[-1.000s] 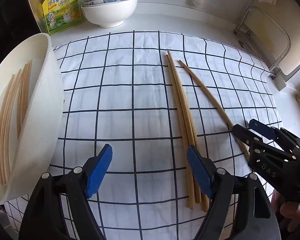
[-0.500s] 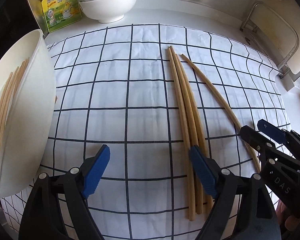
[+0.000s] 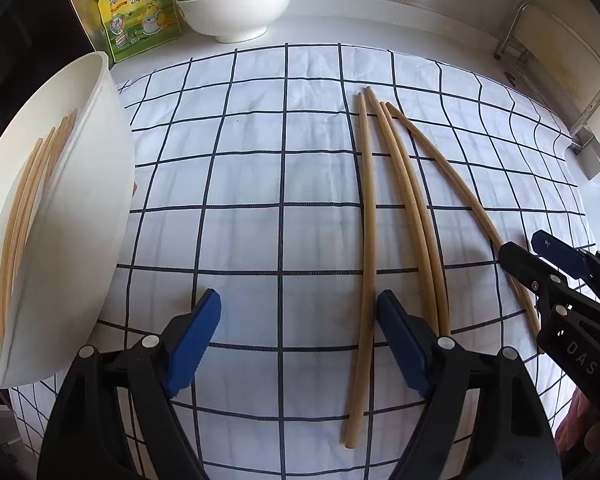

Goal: Organize utensils
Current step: 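Close the left tool on a chopstick while the right tool grasps another, then carry the left tool's chopstick into the basin while the right tool carries its own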

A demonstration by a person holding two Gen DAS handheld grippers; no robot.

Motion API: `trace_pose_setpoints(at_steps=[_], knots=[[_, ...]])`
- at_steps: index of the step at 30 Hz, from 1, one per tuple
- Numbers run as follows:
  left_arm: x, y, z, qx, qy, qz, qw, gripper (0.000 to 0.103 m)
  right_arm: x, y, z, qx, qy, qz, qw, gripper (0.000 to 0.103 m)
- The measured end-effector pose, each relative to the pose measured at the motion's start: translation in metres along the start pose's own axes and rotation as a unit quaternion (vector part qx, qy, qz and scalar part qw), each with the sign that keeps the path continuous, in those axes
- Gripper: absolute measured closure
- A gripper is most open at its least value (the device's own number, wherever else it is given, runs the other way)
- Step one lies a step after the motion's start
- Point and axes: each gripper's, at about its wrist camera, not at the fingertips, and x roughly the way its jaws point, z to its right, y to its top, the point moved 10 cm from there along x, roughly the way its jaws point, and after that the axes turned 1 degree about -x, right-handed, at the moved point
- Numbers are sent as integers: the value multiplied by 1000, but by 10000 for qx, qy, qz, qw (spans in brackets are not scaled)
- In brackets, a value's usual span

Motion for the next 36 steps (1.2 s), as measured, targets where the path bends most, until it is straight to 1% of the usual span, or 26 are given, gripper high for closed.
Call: trace_pose_setpoints(at_steps=[5, 7, 9, 13, 15, 16, 17, 18, 19, 20, 21, 22, 23, 24, 28, 31, 33, 36], knots=[[3, 10, 3, -33, -46, 12, 10000, 25, 3, 4, -1, -111, -78, 22, 9999, 56], [4, 16, 6, -57, -67, 37, 10000, 27, 4, 6, 0, -150, -116, 35, 9998, 56], [6, 22, 8, -15, -42, 59, 10000, 36, 5, 8, -1, -188, -125, 56, 9997, 56], [8, 30, 12, -11, -59, 115, 9999, 41, 12, 11, -4, -312, -201, 52, 9993, 56], [7, 32, 14, 16, -75, 145, 9999, 51, 14, 12, -8, -455, -257, 99, 9986, 57], [6, 33, 15, 41, -88, 159, 9998, 54, 14, 12, -11, -515, -258, 120, 9983, 61], [6, 33, 16, 68, -101, 173, 9998, 60, 14, 13, -15, -566, -237, 134, 9980, 64], [5, 33, 18, 107, -121, 188, 9997, 67, 14, 14, -18, -619, -225, 140, 9977, 69], [4, 33, 20, 145, -149, 197, 9996, 71, 15, 14, -21, -676, -201, 139, 9974, 77], [4, 32, 22, 188, -184, 202, 9994, 77, 15, 14, -24, -724, -180, 130, 9971, 81], [4, 32, 24, 219, -210, 207, 9993, 84, 15, 15, -27, -771, -163, 115, 9968, 90], [3, 32, 25, 242, -243, 201, 9992, 88, 16, 14, -29, -810, -168, 98, 9965, 95], [3, 31, 27, 257, -286, 188, 9991, 94, 16, 14, -31, -823, -165, 86, 9964, 95], [2, 29, 27, 264, -323, 174, 9990, 96, 16, 14, -31, -795, -140, 78, 9967, 96], [1, 24, 23, 226, -483, 69, 9986, 96, 13, 13, -27, -454, 27, 2, 9990, 96], [-5, 20, 17, 226, -513, 27, 9984, 96, 6, 11, -26, -184, 92, -54, 9998, 96], [-13, 21, 12, 227, -541, 58, 9983, 96, -2, 10, -28, -69, 133, -39, 9999, 96], [-34, 30, 2, 230, -563, 242, 9979, 96, -18, 15, -33, 61, 190, 55, 9998, 96]])
